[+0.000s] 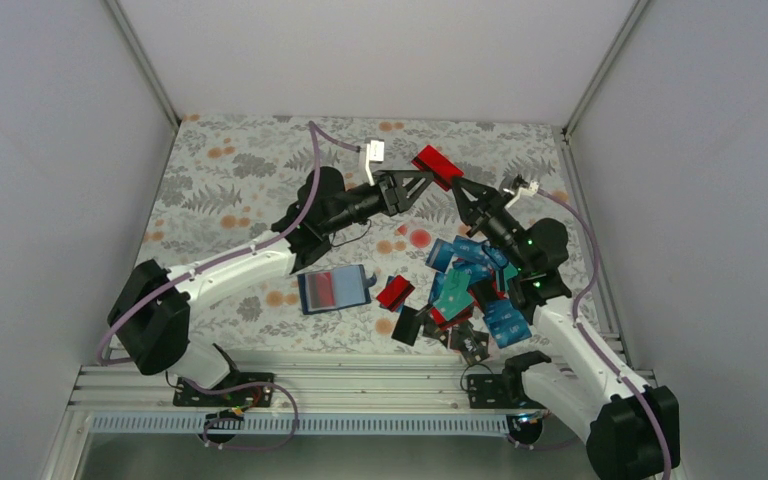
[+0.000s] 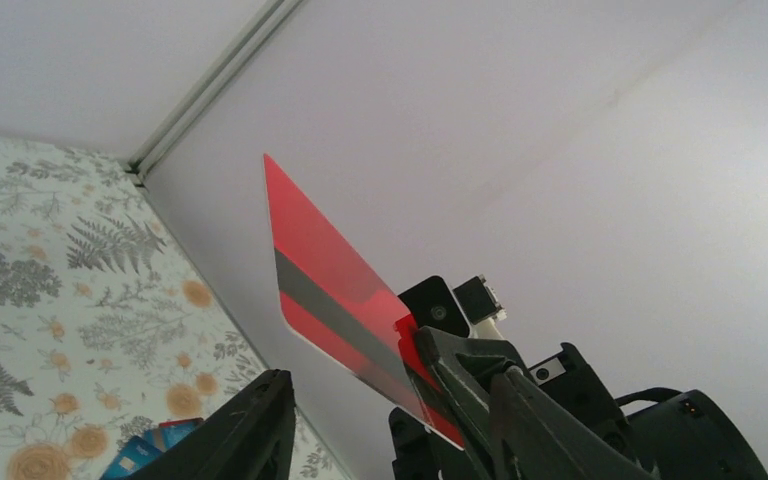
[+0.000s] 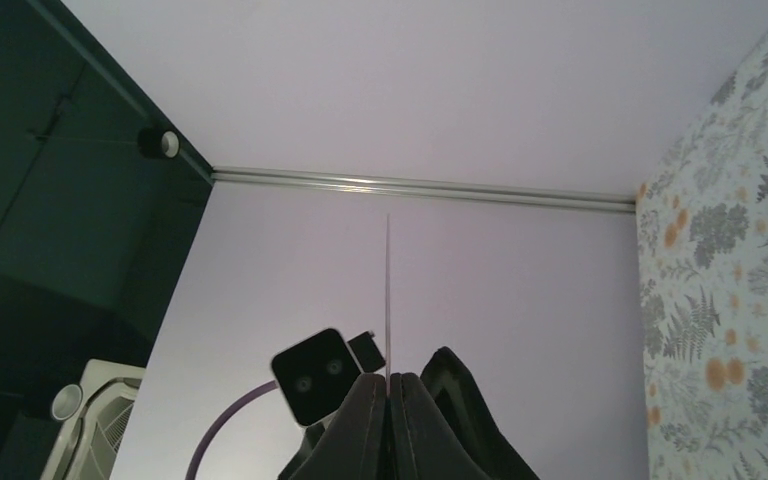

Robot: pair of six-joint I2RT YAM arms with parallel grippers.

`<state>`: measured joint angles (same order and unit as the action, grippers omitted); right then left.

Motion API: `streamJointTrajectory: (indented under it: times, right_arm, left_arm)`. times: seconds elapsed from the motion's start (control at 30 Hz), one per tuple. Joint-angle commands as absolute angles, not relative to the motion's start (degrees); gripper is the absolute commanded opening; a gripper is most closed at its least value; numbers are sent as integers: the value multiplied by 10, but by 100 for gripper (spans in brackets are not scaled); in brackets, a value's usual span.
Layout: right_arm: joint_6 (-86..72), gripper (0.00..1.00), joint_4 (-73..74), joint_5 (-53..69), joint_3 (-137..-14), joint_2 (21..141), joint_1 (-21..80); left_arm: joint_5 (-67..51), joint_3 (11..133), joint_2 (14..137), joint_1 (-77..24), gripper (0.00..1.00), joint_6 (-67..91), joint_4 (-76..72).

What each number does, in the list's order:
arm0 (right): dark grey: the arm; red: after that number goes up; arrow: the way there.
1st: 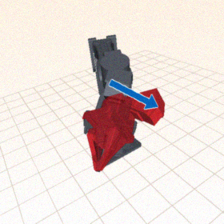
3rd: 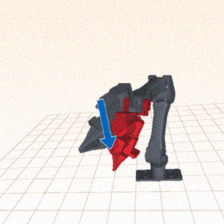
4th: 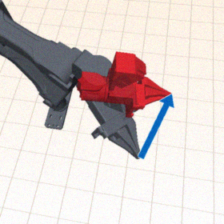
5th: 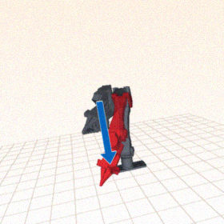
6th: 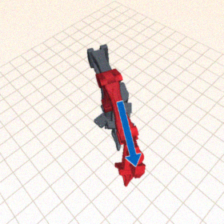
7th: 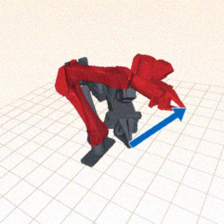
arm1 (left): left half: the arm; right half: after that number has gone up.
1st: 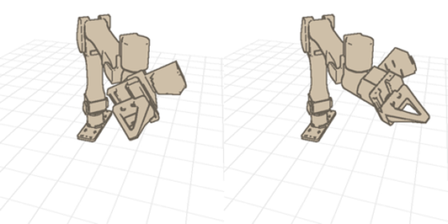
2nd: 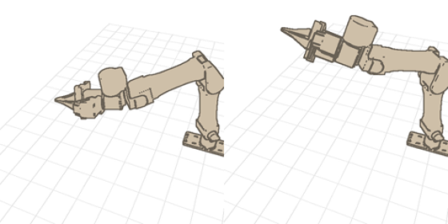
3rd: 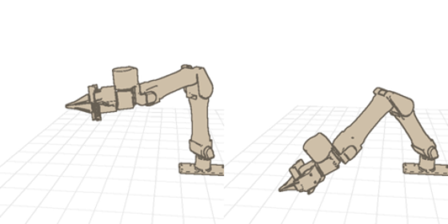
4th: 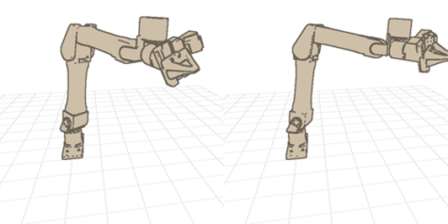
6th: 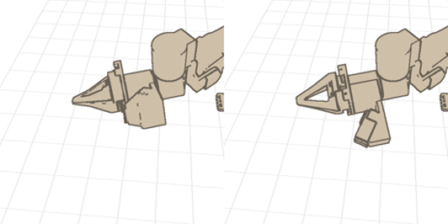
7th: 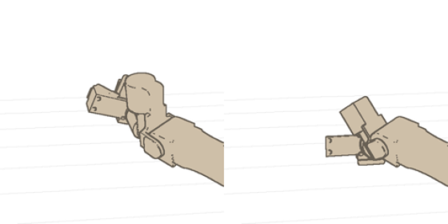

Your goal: Put the credit cards into the card holder

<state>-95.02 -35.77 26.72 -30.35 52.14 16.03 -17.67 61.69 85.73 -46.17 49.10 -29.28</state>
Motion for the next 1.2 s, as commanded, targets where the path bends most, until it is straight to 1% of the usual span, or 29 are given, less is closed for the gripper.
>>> streamJointTrajectory:
  times: [0.0, 0.17, 0.33, 0.53, 0.7, 0.87, 0.97, 1.0, 1.1, 1.17]
  right_arm:
    - [-956, 4, -403, 229, -305, 524, 182]
    - [-957, 4, -424, 216, -305, 537, 205]
    - [-950, 4, -428, 210, -308, 535, 210]
    - [-947, 4, -426, 219, -312, 536, 212]
    - [-942, 4, -421, 225, -317, 535, 213]
    - [-929, 4, -414, 228, -322, 529, 213]
    - [-907, 4, -375, 242, -340, 526, 213]
    - [-895, 7, -355, 249, -352, 524, 212]
    - [-823, 34, -278, 275, -400, 523, 208]
    - [-748, 52, -192, 282, -445, 522, 205]
  left_arm:
    - [-184, 613, 862, -461, 46, 501, -339]
    - [-185, 618, 869, -461, 38, 503, -345]
    - [-181, 621, 868, -461, 32, 503, -341]
    - [-189, 624, 880, -461, 21, 511, -350]
    - [-188, 625, 882, -461, 15, 512, -352]
    - [-190, 626, 883, -461, 3, 510, -352]
    - [-187, 626, 880, -461, 2, 507, -345]
    - [-186, 626, 878, -461, 2, 507, -341]
    - [-175, 629, 870, -461, 2, 498, -313]
    - [-163, 634, 860, -460, 2, 481, -274]
